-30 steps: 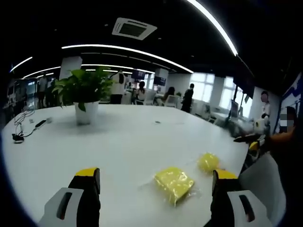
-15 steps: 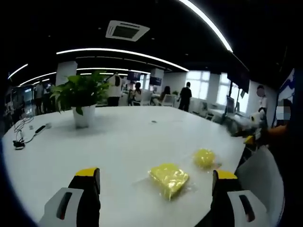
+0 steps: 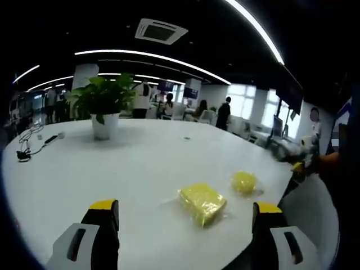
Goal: Compare the silicone blocks by pressing each to a similar depth, holding the contact briefly, and releasing to observe deformation and rebound differences across the visible hardness samples.
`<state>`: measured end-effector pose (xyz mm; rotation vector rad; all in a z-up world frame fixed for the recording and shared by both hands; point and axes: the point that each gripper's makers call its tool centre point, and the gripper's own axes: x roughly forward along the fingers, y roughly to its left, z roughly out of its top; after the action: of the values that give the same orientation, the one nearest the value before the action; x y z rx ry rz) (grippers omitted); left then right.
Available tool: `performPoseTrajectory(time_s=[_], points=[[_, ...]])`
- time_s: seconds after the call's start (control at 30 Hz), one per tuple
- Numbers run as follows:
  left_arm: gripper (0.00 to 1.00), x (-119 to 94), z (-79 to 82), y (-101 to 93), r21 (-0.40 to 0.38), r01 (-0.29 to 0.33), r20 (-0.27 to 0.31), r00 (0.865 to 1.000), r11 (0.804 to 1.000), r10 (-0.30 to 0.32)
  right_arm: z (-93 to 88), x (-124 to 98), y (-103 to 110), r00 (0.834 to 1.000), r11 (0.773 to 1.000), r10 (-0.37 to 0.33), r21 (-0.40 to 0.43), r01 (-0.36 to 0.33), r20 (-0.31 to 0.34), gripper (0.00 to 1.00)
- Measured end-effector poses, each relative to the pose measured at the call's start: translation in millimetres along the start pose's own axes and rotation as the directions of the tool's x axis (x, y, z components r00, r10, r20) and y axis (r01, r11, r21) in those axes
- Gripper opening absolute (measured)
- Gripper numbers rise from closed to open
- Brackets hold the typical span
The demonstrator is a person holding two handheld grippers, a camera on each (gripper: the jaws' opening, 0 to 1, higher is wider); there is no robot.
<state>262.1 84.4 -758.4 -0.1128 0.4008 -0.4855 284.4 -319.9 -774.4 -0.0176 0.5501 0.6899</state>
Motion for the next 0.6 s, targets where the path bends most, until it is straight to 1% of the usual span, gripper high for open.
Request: performPoseTrajectory(time_s=[0.1,0.27,0.33,0.4,0.47,0.6], points=[[1.00,2.4,-6.3,-3.5,-0.003,0.005,-0.032,0.999,1.000,-0.006,-8.9,2.7,-0.2,1.000,1.000,0.016,0.021,-0.015,-0.025,0.96],[1.00,2.9,-6.8,-7.1,-0.017,0.007,-0.027,1.000,1.000,-0.008,-9.1,1.2,4.6,1.000,1.000,0.014,0.011,-0.014,-0.024,0.97],[1.00,3.6,-8.9,-5.9,-0.028,0.003,-0.028,1.000,1.000,-0.004,-9.7,1.2,3.4,1.000,1.000,0.010,0.010,-0.010,-0.021,0.97],[1.00,4.4,-9.6,-5.8,-0.040,0.003,-0.028,1.000,0.999,-0.004,-10.0,0.9,-0.2,1.000,1.000,-0.003,0.028,0.003,-0.011,0.97],[1.00,4.9,-7.0,-8.1,-0.043,0.005,-0.029,1.000,0.999,-0.007,-9.9,-0.2,-3.0,1.000,0.999,-0.012,0.034,0.012,-0.010,0.97],[1.00,12.7,5.7,-12.7,-0.064,0.010,-0.014,1.000,0.998,-0.011,-3.3,-5.9,-9.0,1.000,0.999,-0.026,0.032,0.026,-0.001,0.97]])
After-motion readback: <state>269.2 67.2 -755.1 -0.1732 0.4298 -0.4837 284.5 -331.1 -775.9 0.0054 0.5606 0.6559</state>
